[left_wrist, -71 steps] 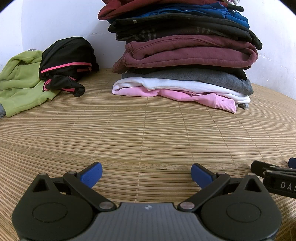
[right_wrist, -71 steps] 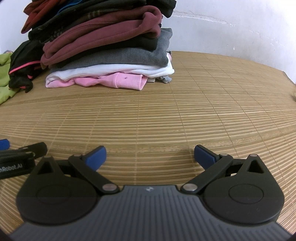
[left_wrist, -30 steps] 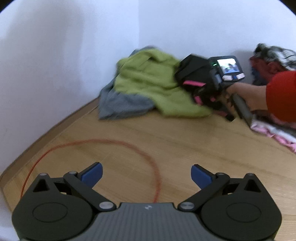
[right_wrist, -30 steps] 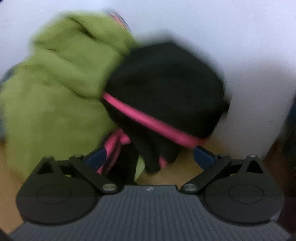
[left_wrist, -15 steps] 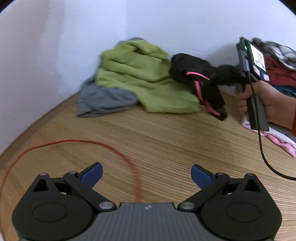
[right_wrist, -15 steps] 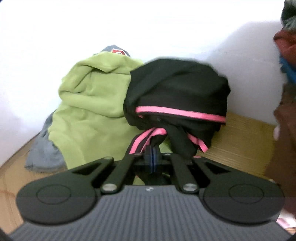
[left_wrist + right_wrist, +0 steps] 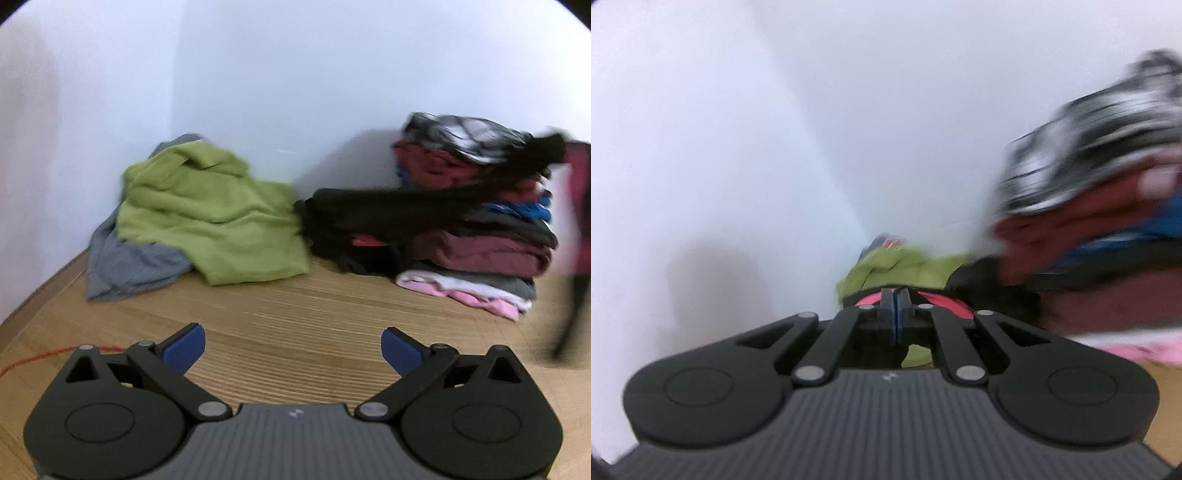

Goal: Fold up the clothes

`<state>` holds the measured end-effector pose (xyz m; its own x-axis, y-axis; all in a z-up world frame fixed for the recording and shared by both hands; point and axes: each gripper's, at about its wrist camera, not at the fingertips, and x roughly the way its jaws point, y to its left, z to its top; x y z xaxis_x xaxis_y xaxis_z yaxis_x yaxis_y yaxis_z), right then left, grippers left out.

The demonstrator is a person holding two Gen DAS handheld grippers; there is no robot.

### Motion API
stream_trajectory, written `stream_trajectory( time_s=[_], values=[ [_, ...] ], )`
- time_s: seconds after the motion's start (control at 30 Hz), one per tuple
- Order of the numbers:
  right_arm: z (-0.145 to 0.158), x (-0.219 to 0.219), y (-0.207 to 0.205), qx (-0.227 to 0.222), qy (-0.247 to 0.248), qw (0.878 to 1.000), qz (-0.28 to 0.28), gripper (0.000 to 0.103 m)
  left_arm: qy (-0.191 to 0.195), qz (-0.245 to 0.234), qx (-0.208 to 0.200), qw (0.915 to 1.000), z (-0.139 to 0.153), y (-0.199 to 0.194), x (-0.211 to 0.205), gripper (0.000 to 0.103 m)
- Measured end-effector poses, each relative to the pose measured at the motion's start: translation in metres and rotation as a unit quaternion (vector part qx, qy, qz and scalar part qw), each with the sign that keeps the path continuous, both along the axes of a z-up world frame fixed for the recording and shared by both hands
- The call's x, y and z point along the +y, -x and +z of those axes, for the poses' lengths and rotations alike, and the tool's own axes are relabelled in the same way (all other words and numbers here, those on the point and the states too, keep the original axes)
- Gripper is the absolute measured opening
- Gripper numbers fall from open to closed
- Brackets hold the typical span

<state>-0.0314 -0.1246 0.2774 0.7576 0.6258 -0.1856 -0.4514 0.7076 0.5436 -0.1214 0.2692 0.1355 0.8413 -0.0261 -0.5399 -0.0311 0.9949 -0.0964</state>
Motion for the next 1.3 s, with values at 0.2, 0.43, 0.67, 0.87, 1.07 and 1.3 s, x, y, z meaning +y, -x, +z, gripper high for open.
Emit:
stream_trajectory(
  time_s=[0.2, 0.43, 0.67, 0.87, 1.07, 1.3],
  values=[
    [0.056, -0.149, 0.136, -0.122, 0.008, 0.977, -0.177, 0.004, 0.0, -0.04, 0.039, 0.9985, -0.003, -0.017, -0.058, 0.103],
    [0.049, -0.238, 0.183, -0.083, 0.132, 0.943, -0.294, 0.015, 0.009, -0.064, 0.062, 0.996, -0.012, -0.036, -0.15, 0.103],
    [-0.069, -0.116, 0.027, -0.001, 0.235, 0.971, -0.034, 0.093, 0.032, -0.031, 0.088, 0.9951, -0.016, 0.003, -0.173, 0.103],
    [-0.137, 0.051, -0.122, -0.032, 0.275, 0.955, 0.108, 0.093, 0.027, 0.023, 0.092, 0.9951, -0.021, 0.074, -0.122, 0.103],
    [-0.199, 0.127, -0.21, 0.058, 0.354, 0.931, 0.067, 0.006, 0.089, 0.119, 0.105, 0.9833, -0.024, 0.095, -0.034, 0.103],
    [-0.176, 0.135, -0.041, -0.12, 0.416, 0.855, 0.286, 0.006, 0.062, 0.134, 0.052, 0.9877, -0.002, 0.067, 0.003, 0.103]
  ],
)
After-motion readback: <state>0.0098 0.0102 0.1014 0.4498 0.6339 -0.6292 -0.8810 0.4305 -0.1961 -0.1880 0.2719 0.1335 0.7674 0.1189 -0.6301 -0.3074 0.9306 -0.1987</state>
